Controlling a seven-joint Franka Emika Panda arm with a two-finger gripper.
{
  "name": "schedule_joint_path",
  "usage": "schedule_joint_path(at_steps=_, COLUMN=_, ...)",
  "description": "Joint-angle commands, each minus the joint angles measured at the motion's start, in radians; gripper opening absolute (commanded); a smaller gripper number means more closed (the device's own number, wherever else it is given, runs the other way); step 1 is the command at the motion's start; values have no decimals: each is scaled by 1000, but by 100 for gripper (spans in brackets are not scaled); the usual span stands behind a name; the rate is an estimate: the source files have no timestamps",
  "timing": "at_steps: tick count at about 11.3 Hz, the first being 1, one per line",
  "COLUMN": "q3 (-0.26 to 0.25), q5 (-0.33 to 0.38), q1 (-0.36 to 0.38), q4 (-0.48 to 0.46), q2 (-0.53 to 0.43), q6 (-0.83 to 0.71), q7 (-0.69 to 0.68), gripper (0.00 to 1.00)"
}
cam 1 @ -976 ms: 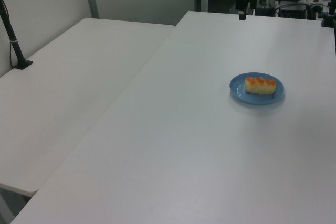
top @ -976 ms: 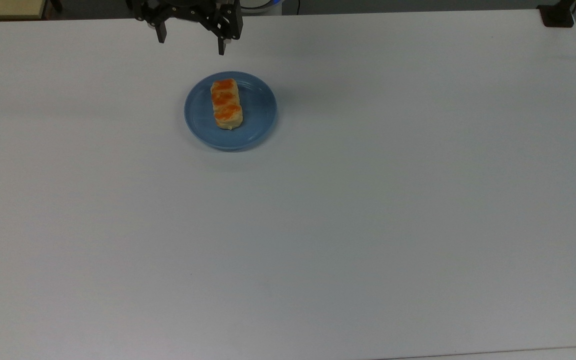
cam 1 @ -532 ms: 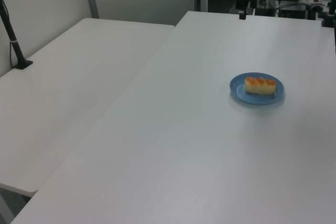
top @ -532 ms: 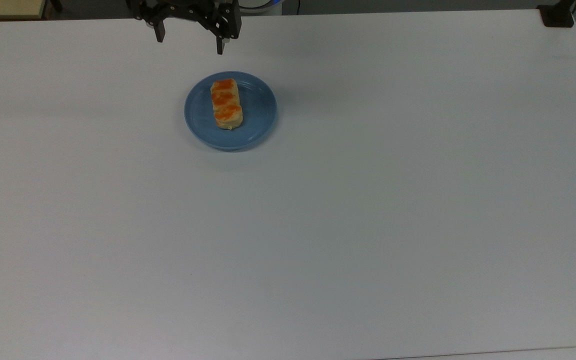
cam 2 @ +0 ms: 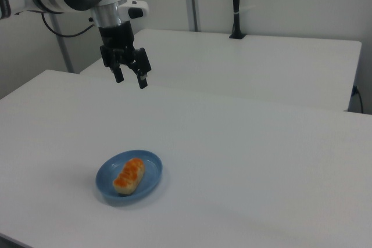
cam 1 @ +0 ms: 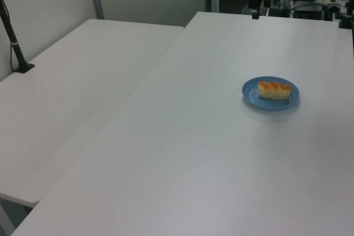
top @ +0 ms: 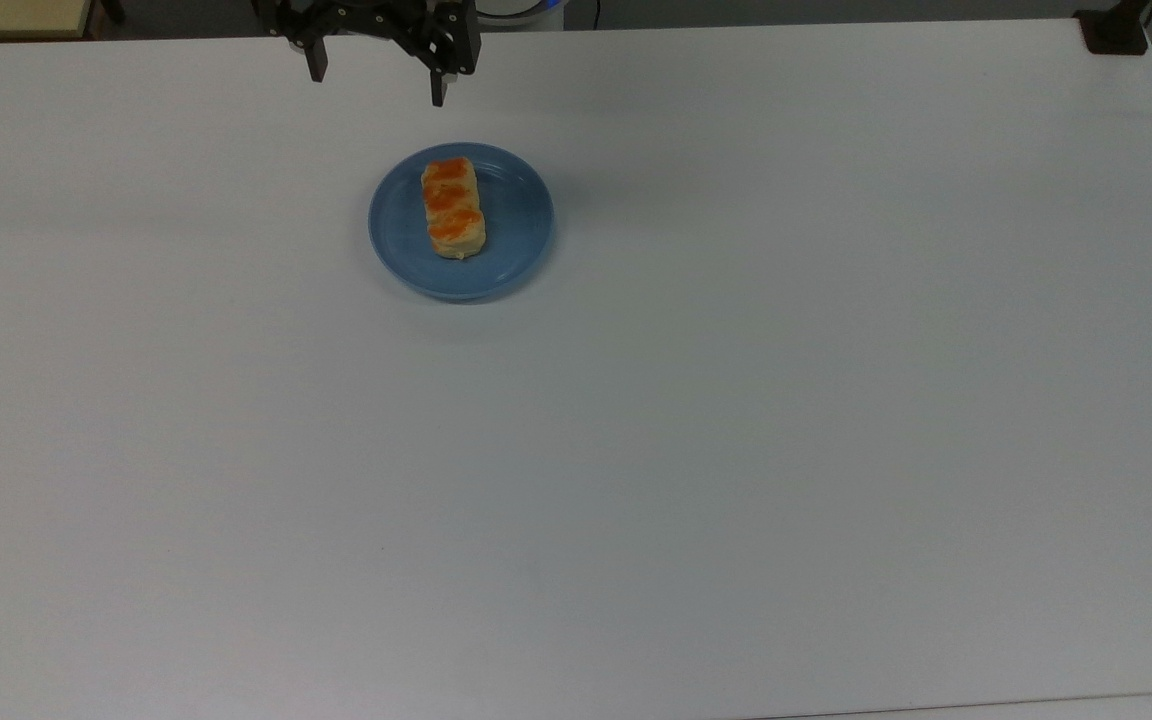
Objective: Put the bread on the table
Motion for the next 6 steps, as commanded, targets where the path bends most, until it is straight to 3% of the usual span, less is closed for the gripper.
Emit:
schedule_joint_path(at_steps=1, q3=-7, q5=14, q1=0, q4=2, q2=-15, q6=-24, q7=-25, gripper=100)
schedule_joint_path(at_steps=6, q3=-10, q5=10, q1=-12, q4=-44, q2=-11, q6=-17, q7=-131, gripper=100)
